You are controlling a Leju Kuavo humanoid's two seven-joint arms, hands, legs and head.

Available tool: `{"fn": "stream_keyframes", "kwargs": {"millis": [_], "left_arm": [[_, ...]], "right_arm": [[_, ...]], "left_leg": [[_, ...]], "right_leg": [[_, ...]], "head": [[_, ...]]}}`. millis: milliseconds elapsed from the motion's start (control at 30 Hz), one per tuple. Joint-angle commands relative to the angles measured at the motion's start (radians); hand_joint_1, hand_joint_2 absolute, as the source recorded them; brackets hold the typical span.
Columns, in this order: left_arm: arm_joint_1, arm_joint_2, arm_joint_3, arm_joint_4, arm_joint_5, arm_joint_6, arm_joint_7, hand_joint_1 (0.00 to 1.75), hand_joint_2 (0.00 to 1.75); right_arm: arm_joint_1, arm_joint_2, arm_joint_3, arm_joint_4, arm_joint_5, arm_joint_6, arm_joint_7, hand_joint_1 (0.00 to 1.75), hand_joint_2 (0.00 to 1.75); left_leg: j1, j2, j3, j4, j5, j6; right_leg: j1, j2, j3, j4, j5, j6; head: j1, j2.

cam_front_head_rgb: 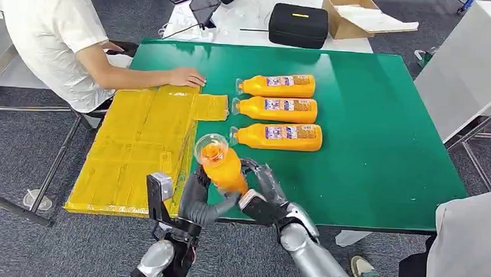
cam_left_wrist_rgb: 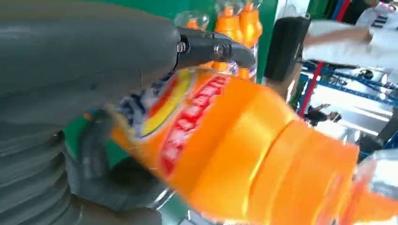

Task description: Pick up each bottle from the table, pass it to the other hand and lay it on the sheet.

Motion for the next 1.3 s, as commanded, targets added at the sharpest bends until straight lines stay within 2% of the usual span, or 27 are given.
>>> {"fn": "stream_keyframes", "kwargs": {"millis": [33,300,500,533,567,600,667,733,833,1300], "left_arm": [[-0.047,-0.004,-0.007,0.041,0.018,0.008,0.009,0.0,1.75],[-0.062,-0.005,-0.002,0.065,0.042,0.015,0.019,0.0,1.75],[-0.074,0.014,-0.067,0.081,-0.011,-0.021,0.005,0.0,1.75],[-0.075,0.013,-0.07,0.091,-0.016,-0.021,0.004,0.58,1.75],[-0.076,0.012,-0.073,0.095,-0.021,-0.021,0.002,1.75,1.75],[-0.076,0.012,-0.073,0.099,-0.023,-0.021,0.002,1.75,1.75],[-0.077,0.009,-0.066,0.105,-0.033,-0.013,-0.003,1.75,1.75],[-0.078,0.01,-0.063,0.103,-0.037,-0.01,-0.006,1.75,1.75],[-0.073,0.016,-0.063,0.091,-0.042,-0.02,-0.015,1.75,1.75],[-0.072,0.016,-0.062,0.088,-0.042,-0.022,-0.017,1.75,1.75]], "right_arm": [[-0.021,-0.008,0.063,0.065,-0.01,-0.004,-0.01,1.75,1.75],[-0.018,-0.022,0.072,0.035,-0.008,-0.006,-0.011,1.75,1.75],[-0.035,-0.019,0.047,0.018,-0.063,0.035,-0.001,1.75,1.75],[-0.036,-0.019,0.04,0.011,-0.068,0.034,0.003,1.68,1.75],[-0.036,-0.021,0.037,0.005,-0.069,0.033,0.007,1.48,1.75],[-0.036,-0.022,0.035,0.001,-0.07,0.034,0.008,1.48,1.75],[-0.031,-0.024,0.021,-0.01,-0.078,0.032,0.013,1.31,1.75],[-0.029,-0.024,0.016,-0.015,-0.083,0.031,0.013,1.29,1.75],[-0.025,-0.024,0.006,-0.024,-0.094,0.035,0.011,1.12,1.75],[-0.025,-0.024,0.004,-0.024,-0.098,0.037,0.011,1.12,1.75]], "left_leg": [[0.001,0.0,0.004,0.0,-0.002,0.0],[0.0,0.0,0.002,0.0,-0.001,0.0],[0.0,0.0,0.002,0.0,-0.001,0.0],[0.0,0.0,0.003,0.0,-0.002,0.0],[0.0,0.0,0.002,0.0,-0.001,0.0],[0.0,0.0,0.003,0.0,-0.002,0.0],[0.0,0.0,0.003,0.0,-0.002,0.0],[0.0,0.0,0.003,0.0,-0.002,0.0],[0.0,0.001,0.004,0.001,-0.003,0.0],[0.0,0.001,0.004,0.001,-0.002,0.0]], "right_leg": [[0.001,0.0,0.004,-0.001,-0.001,-0.001],[0.0,0.0,0.002,0.0,-0.001,-0.001],[0.0,0.0,0.002,0.0,-0.001,-0.001],[0.001,0.0,0.003,0.0,-0.002,-0.002],[0.0,0.0,0.002,0.0,-0.001,-0.001],[0.0,0.0,0.003,0.0,-0.002,-0.001],[0.0,0.0,0.003,0.0,-0.001,-0.001],[0.0,0.0,0.003,0.0,-0.002,-0.001],[0.001,0.001,0.004,0.0,-0.002,-0.002],[0.001,0.001,0.004,0.0,-0.002,-0.002]], "head": [[0.001,0.0],[0.0,0.0],[0.0,0.0],[0.0,0.0],[0.0,0.0],[0.0,0.0],[0.0,0.0],[0.0,0.0],[0.001,0.0],[0.0,0.0]]}}
